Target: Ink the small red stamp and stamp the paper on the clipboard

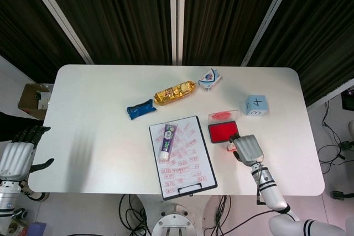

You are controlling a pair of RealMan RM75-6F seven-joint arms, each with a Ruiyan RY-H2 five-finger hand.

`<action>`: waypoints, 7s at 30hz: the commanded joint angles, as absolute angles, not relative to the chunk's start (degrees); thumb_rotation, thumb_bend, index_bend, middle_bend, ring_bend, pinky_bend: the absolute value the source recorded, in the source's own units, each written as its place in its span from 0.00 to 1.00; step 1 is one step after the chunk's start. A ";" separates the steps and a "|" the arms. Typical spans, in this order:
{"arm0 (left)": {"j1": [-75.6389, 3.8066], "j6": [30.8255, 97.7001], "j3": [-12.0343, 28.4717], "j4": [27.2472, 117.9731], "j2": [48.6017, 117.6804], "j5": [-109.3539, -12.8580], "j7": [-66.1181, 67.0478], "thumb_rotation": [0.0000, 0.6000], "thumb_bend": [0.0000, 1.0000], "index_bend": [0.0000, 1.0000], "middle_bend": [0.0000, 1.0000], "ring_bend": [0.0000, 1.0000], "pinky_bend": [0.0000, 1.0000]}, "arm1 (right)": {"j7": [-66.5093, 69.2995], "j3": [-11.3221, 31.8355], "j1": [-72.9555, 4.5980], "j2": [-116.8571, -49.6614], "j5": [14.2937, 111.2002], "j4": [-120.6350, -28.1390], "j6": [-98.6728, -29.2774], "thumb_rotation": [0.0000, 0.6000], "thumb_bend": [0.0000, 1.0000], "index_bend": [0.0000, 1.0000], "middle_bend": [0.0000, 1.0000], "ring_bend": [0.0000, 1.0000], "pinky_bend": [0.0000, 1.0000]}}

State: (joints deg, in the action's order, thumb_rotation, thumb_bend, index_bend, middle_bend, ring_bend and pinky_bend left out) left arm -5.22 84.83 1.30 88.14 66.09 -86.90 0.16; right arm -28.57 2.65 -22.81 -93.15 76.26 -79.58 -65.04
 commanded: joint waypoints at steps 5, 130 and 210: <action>-5.23 84.76 1.32 88.21 66.18 -86.81 0.32 1.00 0.00 0.21 0.21 0.17 0.24 | -27.28 2.46 -22.90 -93.64 76.97 -78.13 -65.29 1.00 0.23 0.44 0.40 0.70 0.90; -4.91 85.05 1.16 87.70 65.66 -86.74 -0.91 1.00 0.00 0.21 0.22 0.17 0.25 | -33.45 7.39 -34.61 -97.30 74.34 -84.25 -61.89 1.00 0.54 1.00 0.90 0.87 0.94; -4.83 84.08 1.76 85.17 65.65 -85.45 -3.25 1.00 0.00 0.21 0.21 0.17 0.25 | -3.64 1.33 -47.75 -106.89 90.16 -50.94 -52.13 1.00 0.49 1.00 0.91 0.87 0.94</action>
State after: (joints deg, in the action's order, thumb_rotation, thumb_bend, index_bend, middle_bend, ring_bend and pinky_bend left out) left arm -4.83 84.07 1.76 85.17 65.65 -85.45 -3.25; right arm -3.64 1.34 -47.75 -106.89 90.16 -50.94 -52.13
